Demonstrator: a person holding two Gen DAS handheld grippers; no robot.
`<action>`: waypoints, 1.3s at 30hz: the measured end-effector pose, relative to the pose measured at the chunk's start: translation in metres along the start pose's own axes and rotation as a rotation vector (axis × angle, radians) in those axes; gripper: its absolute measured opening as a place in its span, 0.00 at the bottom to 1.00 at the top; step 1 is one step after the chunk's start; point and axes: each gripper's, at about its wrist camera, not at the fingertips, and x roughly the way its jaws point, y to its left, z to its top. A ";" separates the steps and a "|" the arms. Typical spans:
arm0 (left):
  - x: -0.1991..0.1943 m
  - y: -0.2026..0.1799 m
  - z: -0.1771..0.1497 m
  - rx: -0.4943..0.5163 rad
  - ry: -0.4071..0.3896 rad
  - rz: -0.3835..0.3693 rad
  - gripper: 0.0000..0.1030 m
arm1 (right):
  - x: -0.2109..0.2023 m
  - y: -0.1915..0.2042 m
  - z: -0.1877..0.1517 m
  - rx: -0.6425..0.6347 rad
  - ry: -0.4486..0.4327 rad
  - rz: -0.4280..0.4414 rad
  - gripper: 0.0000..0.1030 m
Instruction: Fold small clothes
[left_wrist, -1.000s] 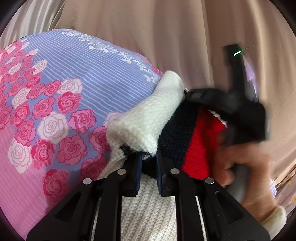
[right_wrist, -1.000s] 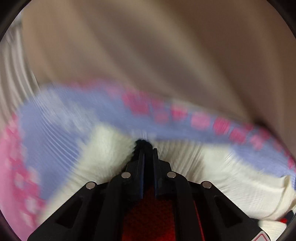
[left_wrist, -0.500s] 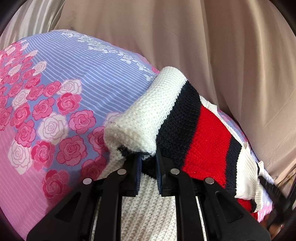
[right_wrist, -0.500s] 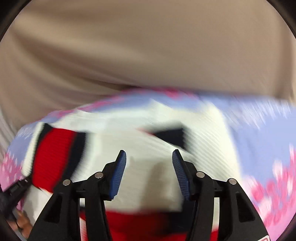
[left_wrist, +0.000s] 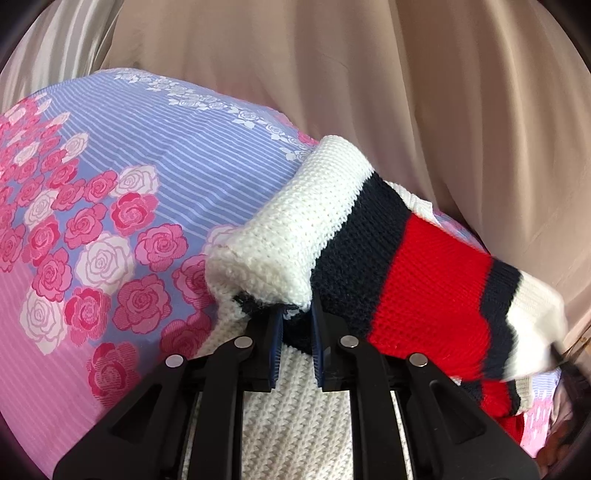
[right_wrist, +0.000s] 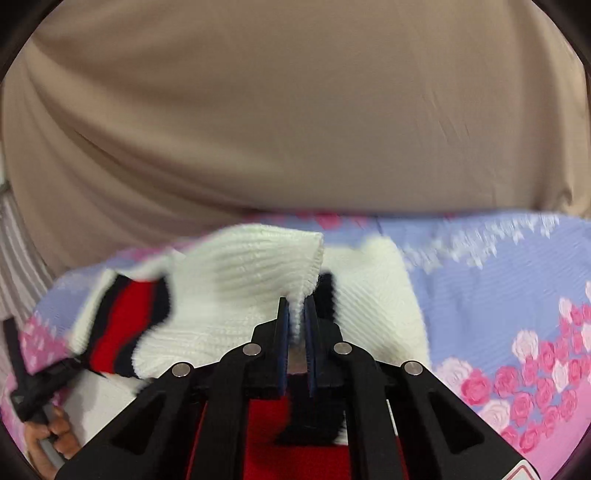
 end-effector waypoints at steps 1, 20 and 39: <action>0.000 -0.001 0.000 0.005 0.000 0.002 0.14 | 0.023 -0.001 -0.010 -0.005 0.077 -0.023 0.07; -0.001 0.001 -0.001 0.009 0.000 -0.004 0.14 | 0.044 0.048 0.007 -0.162 0.071 -0.002 0.06; -0.002 -0.002 -0.004 0.011 -0.007 0.001 0.15 | 0.061 -0.021 0.060 0.146 0.002 -0.131 0.02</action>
